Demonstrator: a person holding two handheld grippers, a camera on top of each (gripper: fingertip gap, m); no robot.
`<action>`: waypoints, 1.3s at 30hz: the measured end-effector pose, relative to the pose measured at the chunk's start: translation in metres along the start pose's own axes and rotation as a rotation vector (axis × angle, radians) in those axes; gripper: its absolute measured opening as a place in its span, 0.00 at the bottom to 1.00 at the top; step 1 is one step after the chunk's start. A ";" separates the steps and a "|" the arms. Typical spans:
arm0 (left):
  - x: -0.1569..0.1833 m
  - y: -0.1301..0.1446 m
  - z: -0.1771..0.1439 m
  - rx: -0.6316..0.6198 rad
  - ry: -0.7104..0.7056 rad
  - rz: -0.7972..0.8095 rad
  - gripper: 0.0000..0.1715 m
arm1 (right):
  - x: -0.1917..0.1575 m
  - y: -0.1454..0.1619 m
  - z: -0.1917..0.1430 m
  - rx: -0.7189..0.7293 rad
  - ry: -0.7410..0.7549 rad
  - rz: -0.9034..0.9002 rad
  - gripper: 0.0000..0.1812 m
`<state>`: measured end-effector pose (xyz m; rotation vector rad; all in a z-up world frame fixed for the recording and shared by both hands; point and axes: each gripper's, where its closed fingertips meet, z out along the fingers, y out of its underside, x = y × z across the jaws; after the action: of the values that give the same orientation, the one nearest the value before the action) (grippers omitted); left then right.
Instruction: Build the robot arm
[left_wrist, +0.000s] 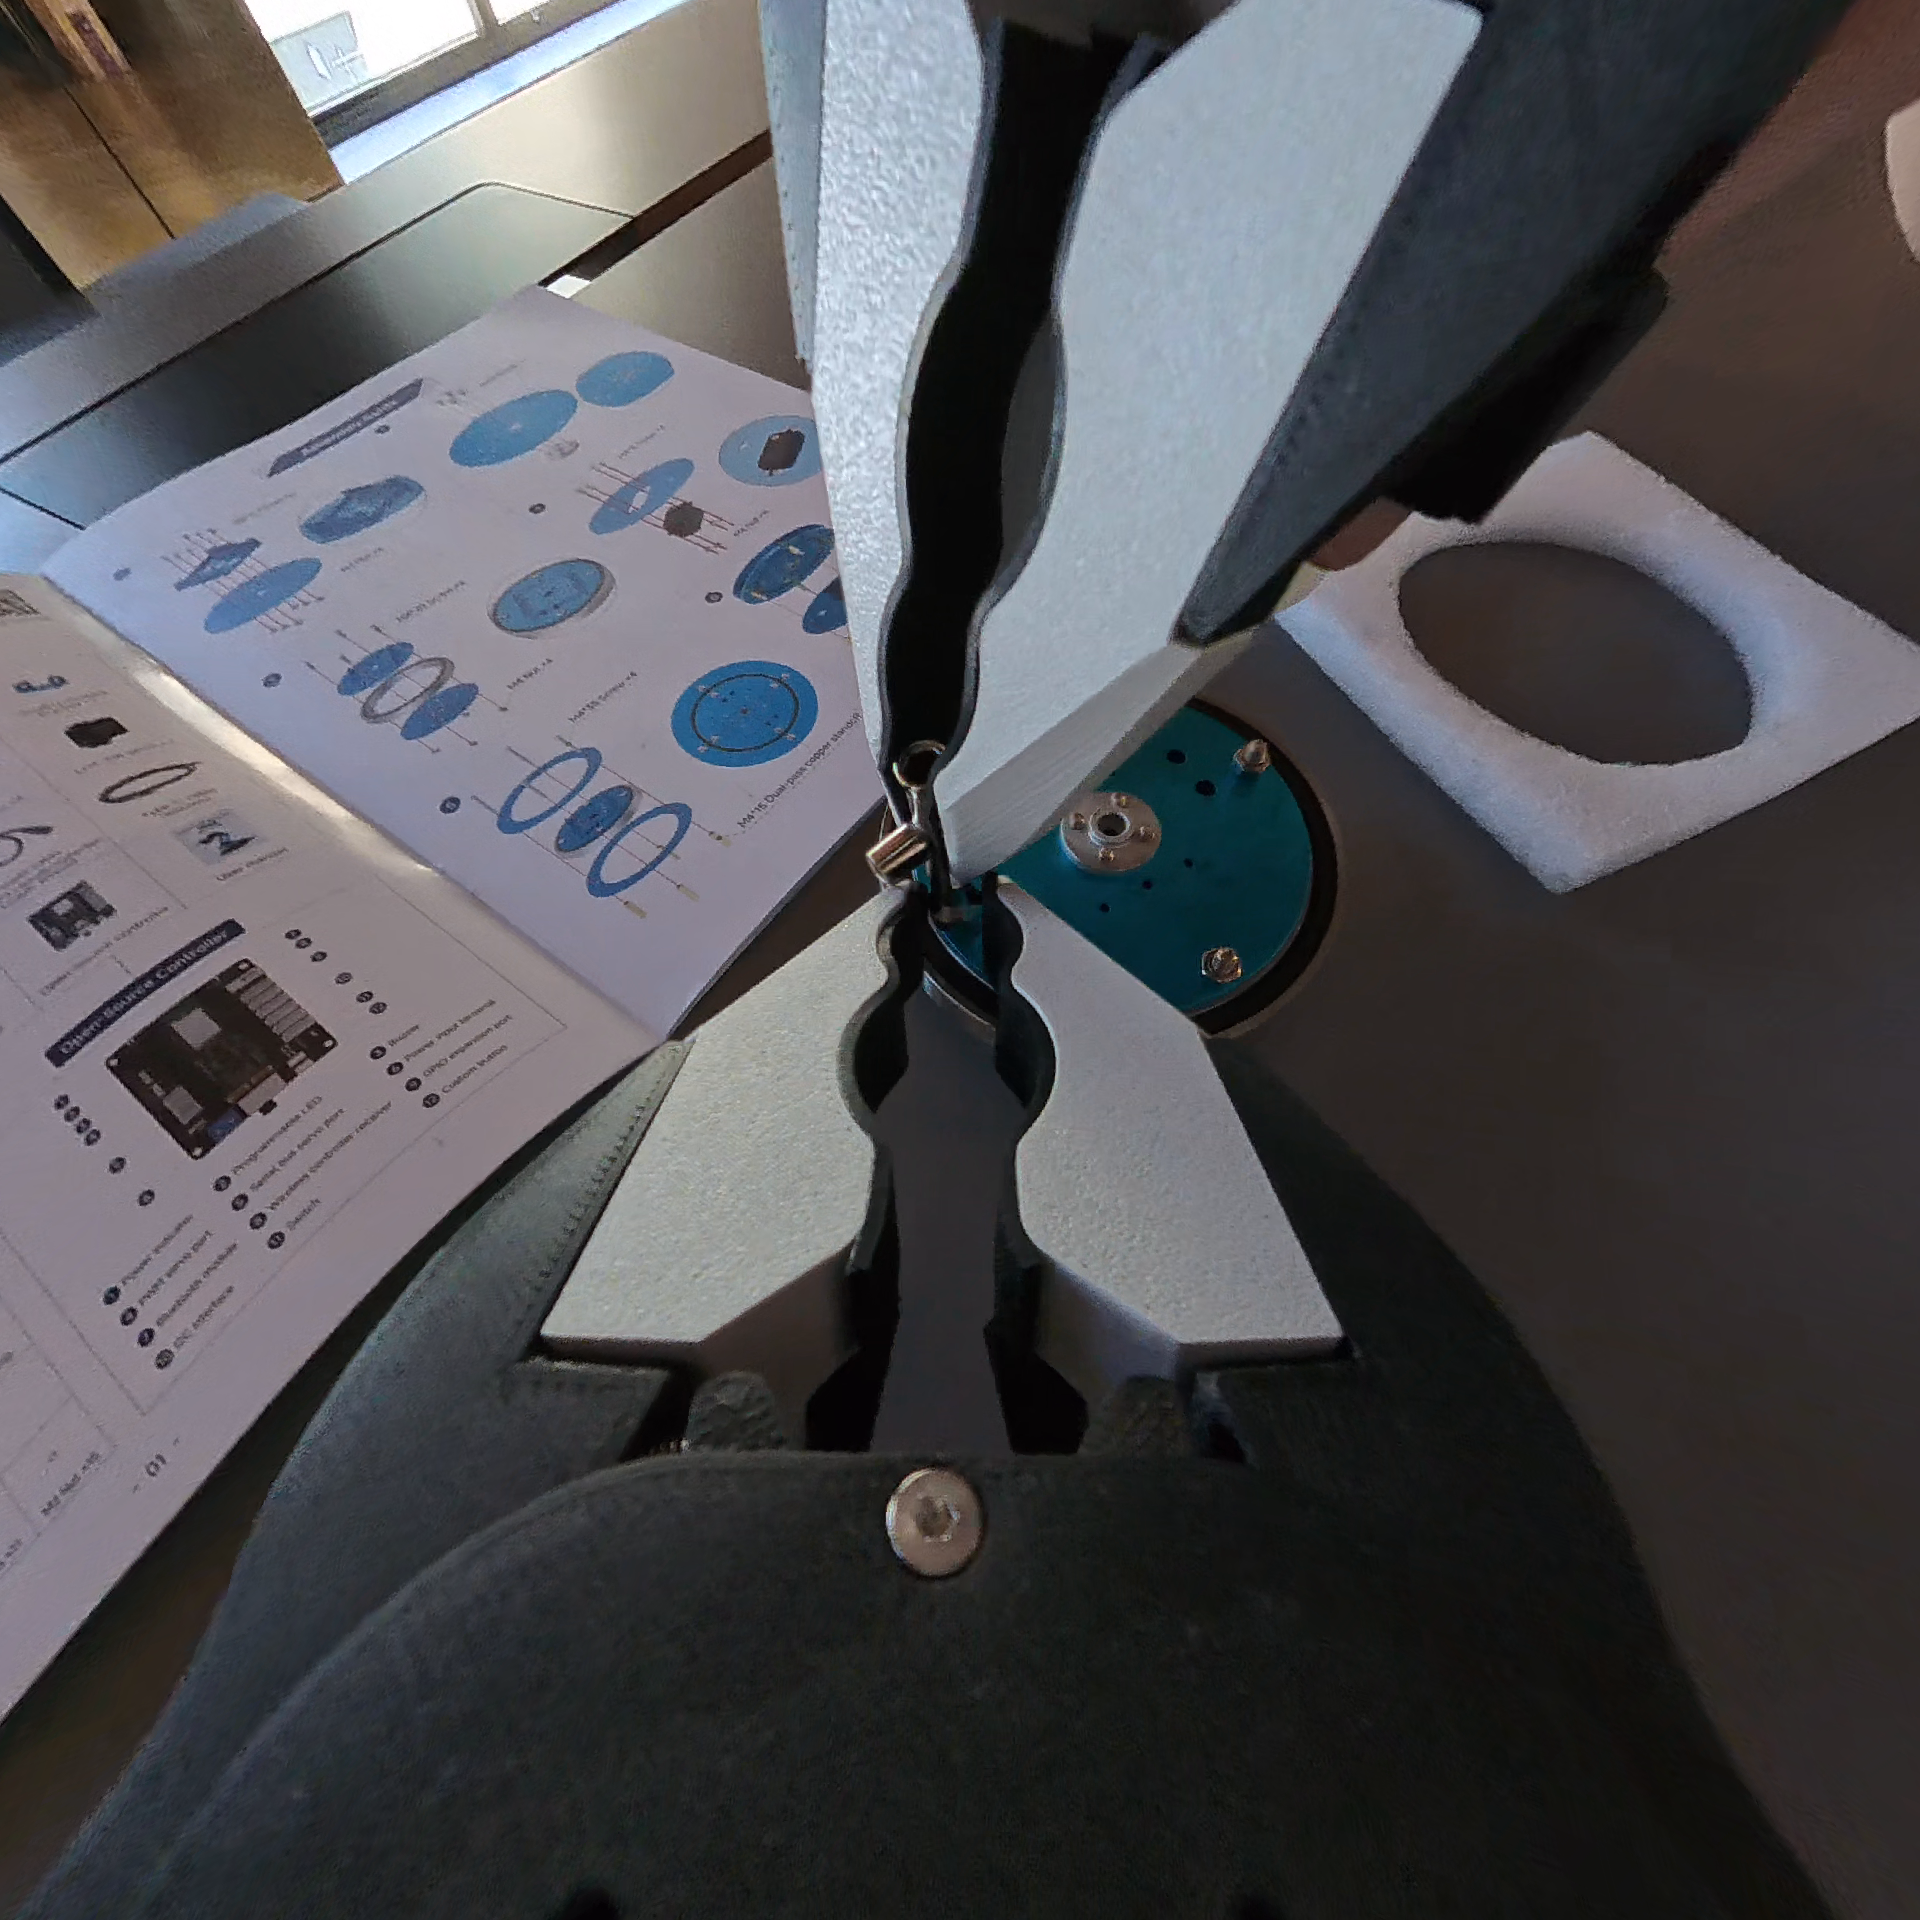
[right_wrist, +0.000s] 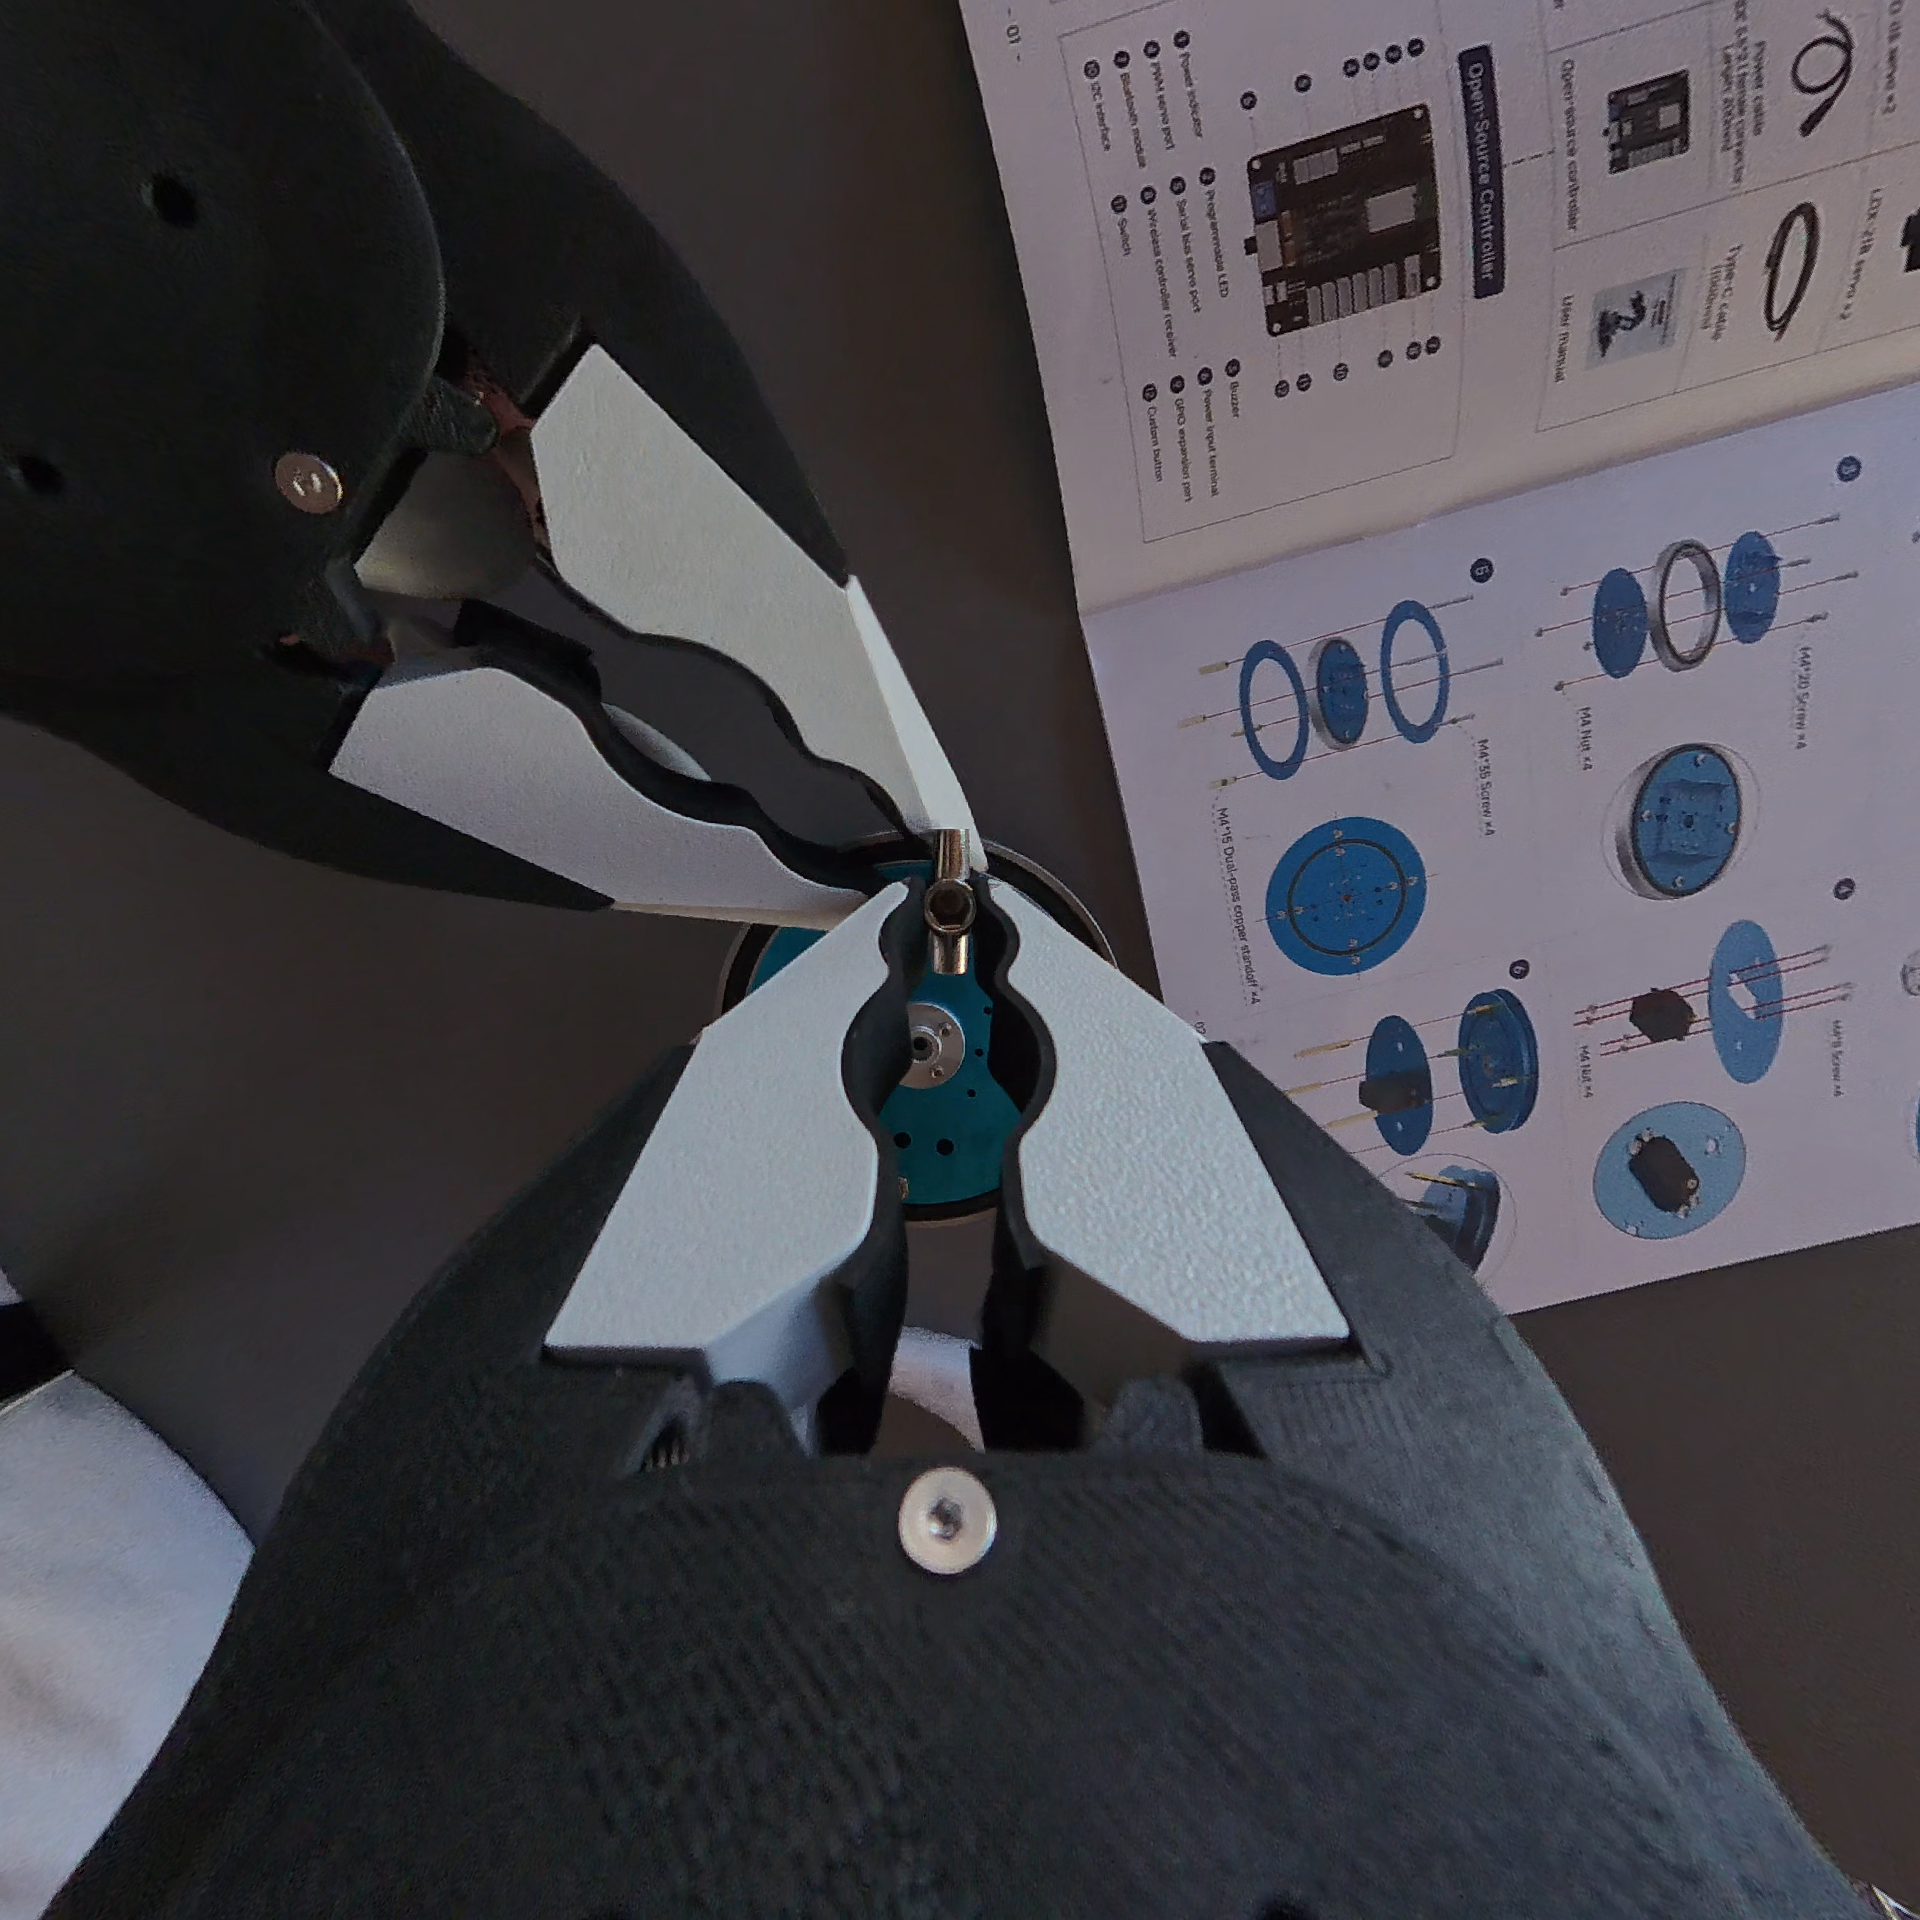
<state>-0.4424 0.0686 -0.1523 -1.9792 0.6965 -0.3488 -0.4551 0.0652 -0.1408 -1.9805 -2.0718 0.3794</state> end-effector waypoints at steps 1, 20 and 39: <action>0.000 0.000 0.000 -0.001 -0.002 0.011 0.05 | 0.000 0.000 0.000 0.000 -0.004 -0.003 0.04; 0.001 -0.001 0.001 0.001 0.016 -0.003 0.05 | 0.001 -0.013 -0.026 0.097 0.088 -1.156 0.03; 0.001 -0.001 0.001 0.005 0.016 0.001 0.05 | -0.004 -0.004 -0.021 -0.039 -0.034 -1.060 0.04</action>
<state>-0.4410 0.0689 -0.1517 -1.9736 0.7062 -0.3653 -0.4513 0.0612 -0.1201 -0.6527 -2.7623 0.1353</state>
